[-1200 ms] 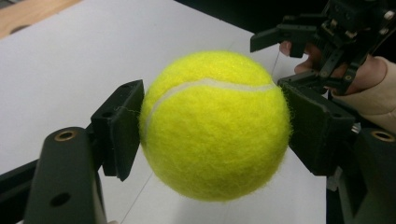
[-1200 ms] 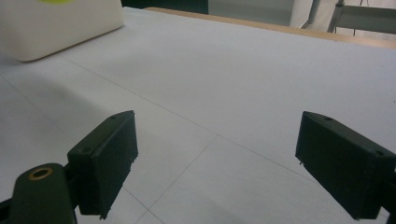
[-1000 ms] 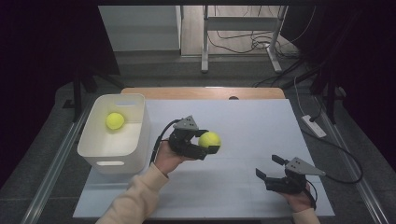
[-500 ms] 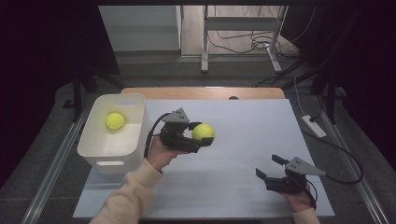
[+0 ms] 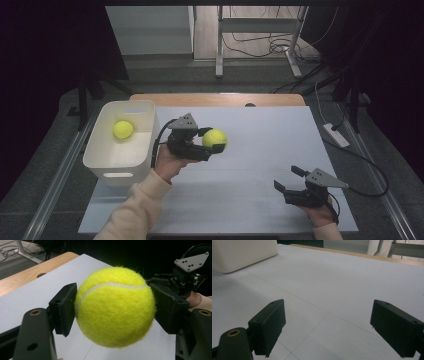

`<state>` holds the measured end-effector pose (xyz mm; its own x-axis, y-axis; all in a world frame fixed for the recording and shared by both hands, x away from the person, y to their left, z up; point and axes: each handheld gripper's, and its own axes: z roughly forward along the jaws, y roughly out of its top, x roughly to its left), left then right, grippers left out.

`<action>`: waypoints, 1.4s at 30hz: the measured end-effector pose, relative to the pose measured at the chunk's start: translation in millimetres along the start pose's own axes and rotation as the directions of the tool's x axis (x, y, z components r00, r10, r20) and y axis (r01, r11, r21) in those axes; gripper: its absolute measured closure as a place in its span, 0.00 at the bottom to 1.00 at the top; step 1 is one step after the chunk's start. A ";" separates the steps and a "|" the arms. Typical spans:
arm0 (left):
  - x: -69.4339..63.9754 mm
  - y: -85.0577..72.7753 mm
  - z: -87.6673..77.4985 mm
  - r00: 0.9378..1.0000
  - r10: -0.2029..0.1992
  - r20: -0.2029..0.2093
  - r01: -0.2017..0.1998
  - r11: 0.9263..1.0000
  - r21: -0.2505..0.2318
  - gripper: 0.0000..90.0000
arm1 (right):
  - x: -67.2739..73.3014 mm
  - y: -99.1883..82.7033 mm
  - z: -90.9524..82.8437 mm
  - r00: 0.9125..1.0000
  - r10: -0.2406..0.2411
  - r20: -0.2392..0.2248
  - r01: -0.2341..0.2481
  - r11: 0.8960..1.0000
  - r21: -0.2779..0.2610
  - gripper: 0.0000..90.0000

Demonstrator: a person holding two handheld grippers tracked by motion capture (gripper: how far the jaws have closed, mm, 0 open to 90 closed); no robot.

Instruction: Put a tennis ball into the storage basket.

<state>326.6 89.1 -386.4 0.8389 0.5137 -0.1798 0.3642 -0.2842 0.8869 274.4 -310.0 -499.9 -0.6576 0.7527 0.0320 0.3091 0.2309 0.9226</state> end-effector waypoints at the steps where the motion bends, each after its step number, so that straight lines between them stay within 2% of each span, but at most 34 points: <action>1: 0.3 0.2 -0.8 1.000 0.000 -0.002 0.000 1.000 -0.002 0.30 | 0.0 0.0 0.0 1.000 -0.001 -0.001 0.001 1.000 0.001 0.14; 10: 1.7 5.2 -12.1 0.999 0.004 -0.036 -0.005 1.000 -0.023 0.30 | 0.4 0.1 0.3 1.000 -0.002 -0.002 0.002 1.000 0.003 0.14; 27: 10.3 11.0 -30.9 0.995 -0.011 -0.095 0.005 0.998 -0.063 0.30 | 0.1 0.1 0.4 1.000 -0.001 -0.002 0.001 1.000 0.002 0.14; 42: 14.6 11.8 -40.5 0.993 -0.020 -0.119 0.010 0.996 -0.087 0.30 | 0.2 0.2 0.4 1.000 -0.002 -0.002 0.002 1.000 0.003 0.14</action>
<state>326.7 126.1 -361.4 0.7769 0.6125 -0.1458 0.3360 -0.2076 0.9187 274.6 -309.6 -499.9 -0.6596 0.7510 0.0307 0.3094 0.2342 0.9216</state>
